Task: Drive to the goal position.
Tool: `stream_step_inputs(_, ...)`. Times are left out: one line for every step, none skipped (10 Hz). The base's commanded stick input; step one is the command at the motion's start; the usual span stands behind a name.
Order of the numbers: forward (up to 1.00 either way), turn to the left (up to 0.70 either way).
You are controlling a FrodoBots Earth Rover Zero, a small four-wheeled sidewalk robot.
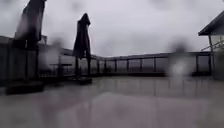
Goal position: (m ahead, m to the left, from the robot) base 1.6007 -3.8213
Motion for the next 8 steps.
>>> stream_step_inputs(0.7,-0.27)
stream_step_inputs(0.7,-0.27)
stream_step_inputs(0.7,-0.27)
stream_step_inputs(0.7,-0.27)
stream_step_inputs(0.7,-0.27)
stream_step_inputs(0.7,-0.27)
stream_step_inputs(0.7,-0.27)
stream_step_inputs(0.7,-0.27)
